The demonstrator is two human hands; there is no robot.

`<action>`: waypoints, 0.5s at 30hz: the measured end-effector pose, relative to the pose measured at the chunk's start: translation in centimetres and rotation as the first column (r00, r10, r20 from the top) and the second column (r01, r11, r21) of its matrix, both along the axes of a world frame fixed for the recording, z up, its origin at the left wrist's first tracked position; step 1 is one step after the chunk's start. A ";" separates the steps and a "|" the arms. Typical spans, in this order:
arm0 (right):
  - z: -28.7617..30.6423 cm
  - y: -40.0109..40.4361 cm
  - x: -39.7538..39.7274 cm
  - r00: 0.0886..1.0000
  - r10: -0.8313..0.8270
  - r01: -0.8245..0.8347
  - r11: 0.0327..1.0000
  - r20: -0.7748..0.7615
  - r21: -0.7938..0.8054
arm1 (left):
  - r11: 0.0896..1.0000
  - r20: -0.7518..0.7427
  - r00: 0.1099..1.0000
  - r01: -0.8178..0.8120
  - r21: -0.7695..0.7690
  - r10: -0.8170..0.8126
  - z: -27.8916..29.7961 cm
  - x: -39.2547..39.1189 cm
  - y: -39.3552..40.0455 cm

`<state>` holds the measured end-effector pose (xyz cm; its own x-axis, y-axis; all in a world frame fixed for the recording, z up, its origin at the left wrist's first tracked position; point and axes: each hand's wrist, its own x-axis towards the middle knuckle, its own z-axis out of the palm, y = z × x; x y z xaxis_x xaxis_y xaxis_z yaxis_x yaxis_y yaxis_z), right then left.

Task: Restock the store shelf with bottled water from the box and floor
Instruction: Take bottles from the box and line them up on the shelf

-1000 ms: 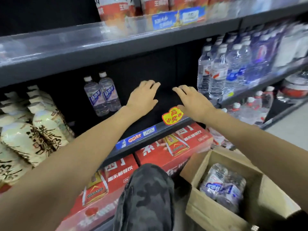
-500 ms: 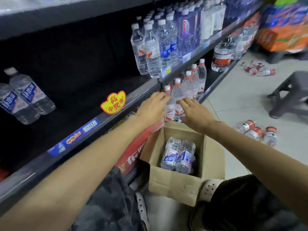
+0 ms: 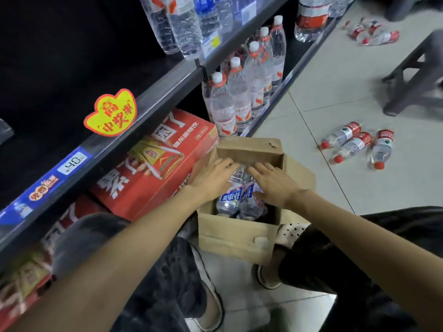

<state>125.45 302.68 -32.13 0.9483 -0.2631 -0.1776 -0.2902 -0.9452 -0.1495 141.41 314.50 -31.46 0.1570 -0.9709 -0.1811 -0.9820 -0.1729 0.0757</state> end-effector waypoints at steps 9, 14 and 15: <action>-2.3 0.3 0.0 0.939 0.325 -0.314 0.944 -0.115 0.105 | 0.916 0.063 0.954 0.260 0.304 -0.292 -2.8 2.0 0.8; -3.5 0.9 0.8 0.868 0.436 -0.409 0.899 -0.238 0.156 | 0.877 0.046 0.925 0.339 0.342 -0.376 -3.3 2.3 -0.1; -3.7 1.1 1.1 0.853 0.452 -0.425 0.892 -0.262 0.155 | 0.874 0.037 0.922 0.353 0.334 -0.387 -3.4 2.2 -0.2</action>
<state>126.56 303.77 -35.86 0.8665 0.1974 -0.4584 0.1088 -0.9711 -0.2125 143.65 314.26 -34.88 -0.1691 -0.8558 -0.4889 -0.9782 0.2062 -0.0227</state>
